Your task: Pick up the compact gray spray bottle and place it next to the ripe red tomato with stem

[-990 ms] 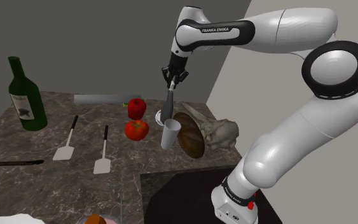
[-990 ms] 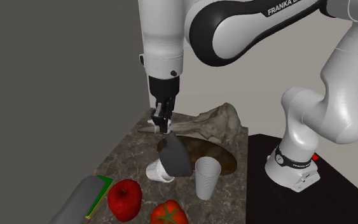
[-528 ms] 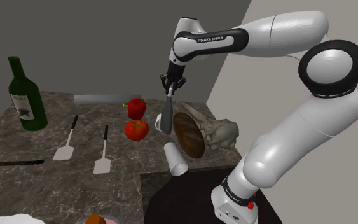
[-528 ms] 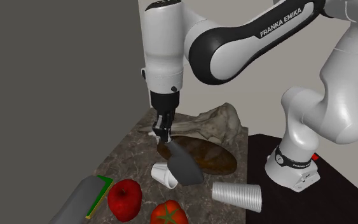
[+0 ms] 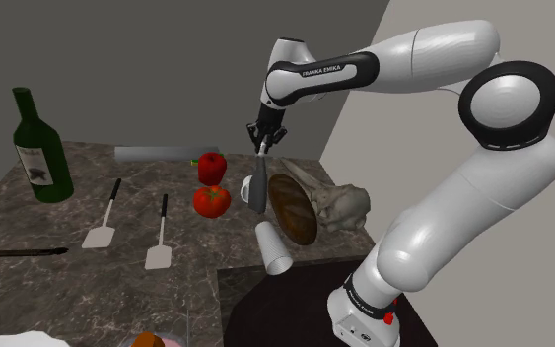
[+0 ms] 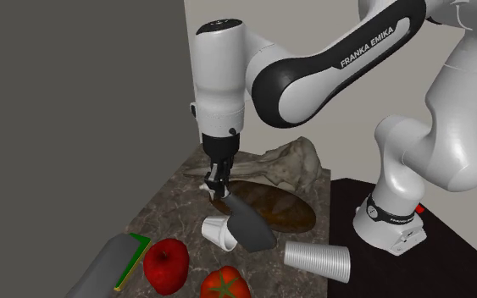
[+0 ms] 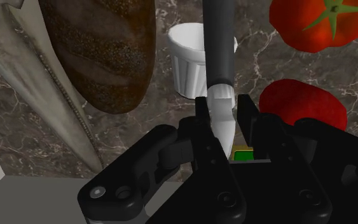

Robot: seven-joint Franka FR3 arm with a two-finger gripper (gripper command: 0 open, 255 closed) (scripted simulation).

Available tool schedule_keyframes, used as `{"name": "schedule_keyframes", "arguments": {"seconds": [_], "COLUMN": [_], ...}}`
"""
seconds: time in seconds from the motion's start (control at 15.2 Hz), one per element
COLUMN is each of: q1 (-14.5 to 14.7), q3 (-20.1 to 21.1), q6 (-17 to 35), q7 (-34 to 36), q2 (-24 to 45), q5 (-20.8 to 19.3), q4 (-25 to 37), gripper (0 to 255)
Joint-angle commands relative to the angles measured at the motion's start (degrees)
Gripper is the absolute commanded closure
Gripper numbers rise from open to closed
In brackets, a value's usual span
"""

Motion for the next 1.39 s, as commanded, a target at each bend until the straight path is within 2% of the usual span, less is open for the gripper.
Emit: {"name": "schedule_keyframes", "arguments": {"seconds": [0.0, 0.2, 0.26, 0.59, 0.86, 1.32], "q1": [0.0, 0.0, 0.0, 0.0, 0.1, 0.1], "q3": [0.0, 0.0, 0.0, 0.0, 0.21, 0.21], "q6": [0.05, 0.05, 0.05, 0.05, -7.26, -7.26], "q7": [0.0, 0.0, 0.0, 0.0, 0.08, 0.08], "q2": [0.04, 0.04, 0.04, 0.04, -2.29, -2.29], "q5": [0.0, 0.0, 0.0, 0.0, -0.04, -0.04], "q4": [0.01, 0.01, 0.01, 0.01, 4.98, 4.98], "gripper": [255, 255, 0, 0, 0, 0]}}
